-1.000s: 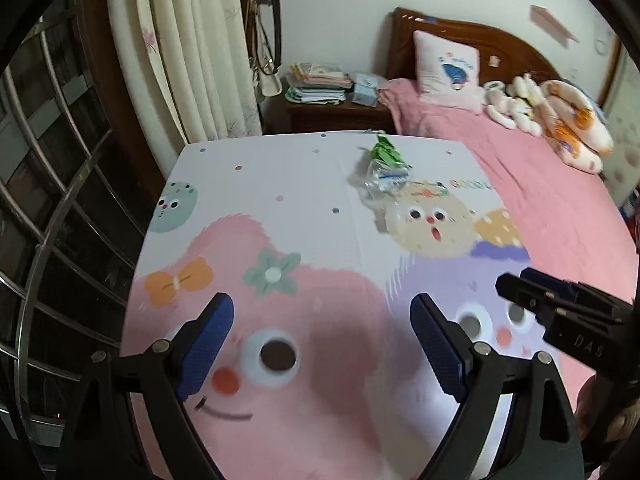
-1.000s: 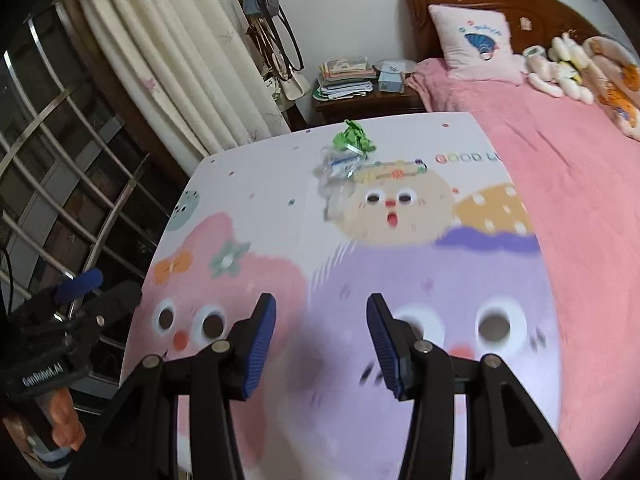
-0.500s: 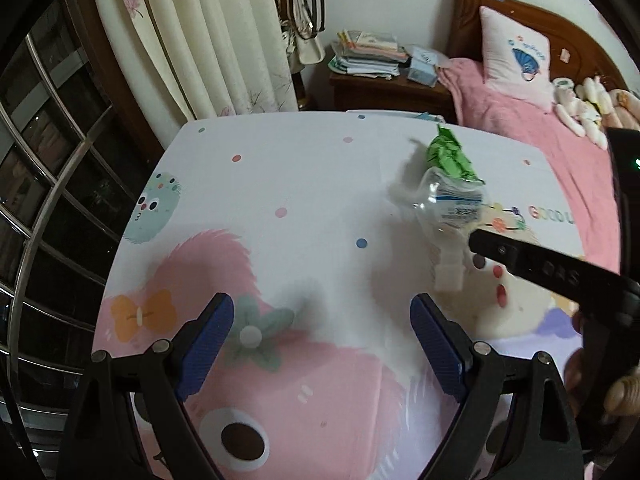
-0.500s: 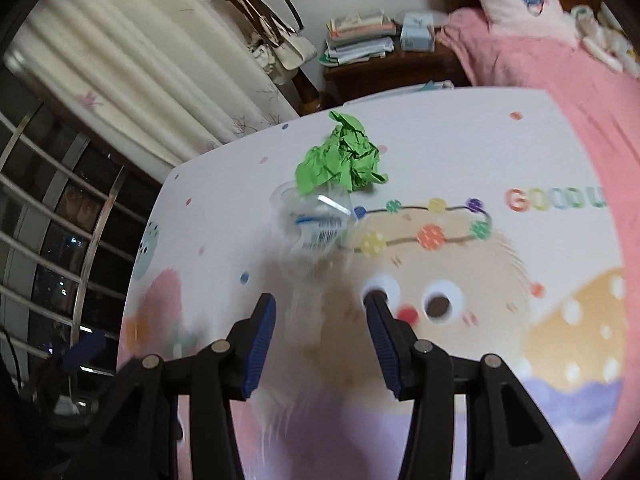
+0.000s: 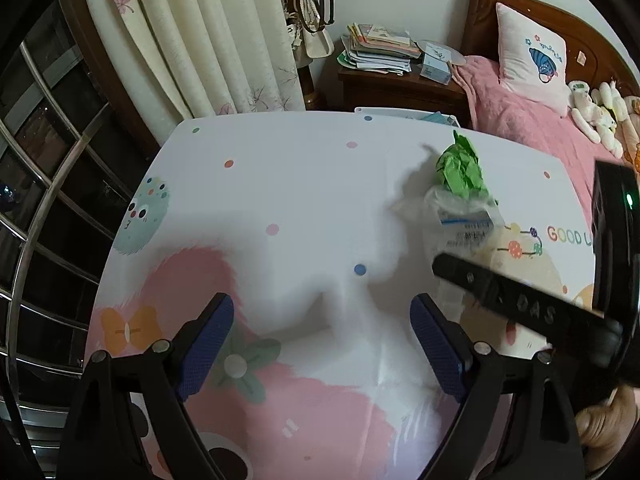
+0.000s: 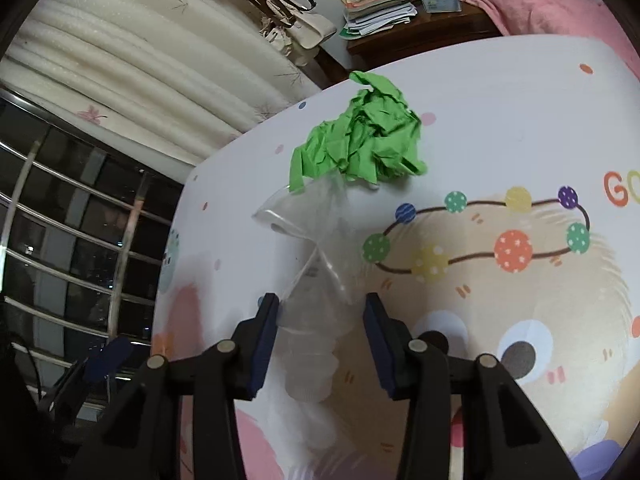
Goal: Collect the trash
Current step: 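Grasp the clear plastic bottle with the right tool while the left tool grasps the green paper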
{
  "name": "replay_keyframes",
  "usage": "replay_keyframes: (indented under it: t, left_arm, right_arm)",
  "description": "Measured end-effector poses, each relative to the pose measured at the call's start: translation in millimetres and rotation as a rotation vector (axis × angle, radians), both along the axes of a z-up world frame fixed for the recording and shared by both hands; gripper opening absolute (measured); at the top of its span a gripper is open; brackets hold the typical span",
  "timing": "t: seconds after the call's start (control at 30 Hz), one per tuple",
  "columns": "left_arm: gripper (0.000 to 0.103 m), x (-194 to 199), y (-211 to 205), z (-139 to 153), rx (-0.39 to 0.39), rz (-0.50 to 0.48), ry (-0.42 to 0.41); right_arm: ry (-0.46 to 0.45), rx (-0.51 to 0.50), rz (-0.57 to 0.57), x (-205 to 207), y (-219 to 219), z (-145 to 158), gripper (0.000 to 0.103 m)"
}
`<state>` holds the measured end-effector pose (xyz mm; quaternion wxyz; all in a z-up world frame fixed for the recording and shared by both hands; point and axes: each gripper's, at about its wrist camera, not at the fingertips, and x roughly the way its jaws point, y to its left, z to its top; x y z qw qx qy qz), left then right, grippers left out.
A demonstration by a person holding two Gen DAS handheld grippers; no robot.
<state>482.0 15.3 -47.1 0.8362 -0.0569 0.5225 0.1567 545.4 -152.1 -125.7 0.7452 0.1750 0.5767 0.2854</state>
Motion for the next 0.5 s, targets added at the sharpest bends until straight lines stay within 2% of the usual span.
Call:
replay_keyframes:
  t: [0.23, 0.5]
  left_arm:
    - [0.089, 26, -19, 0, -0.033, -0.056, 0.0]
    - [0.089, 75, -54, -8, -0.121, -0.132, 0.014]
  right_arm:
    - [-0.006, 0.013, -0.028, -11, -47, 15, 0.043]
    - [-0.041, -0.043, -0.156, 3, -109, 29, 0.043]
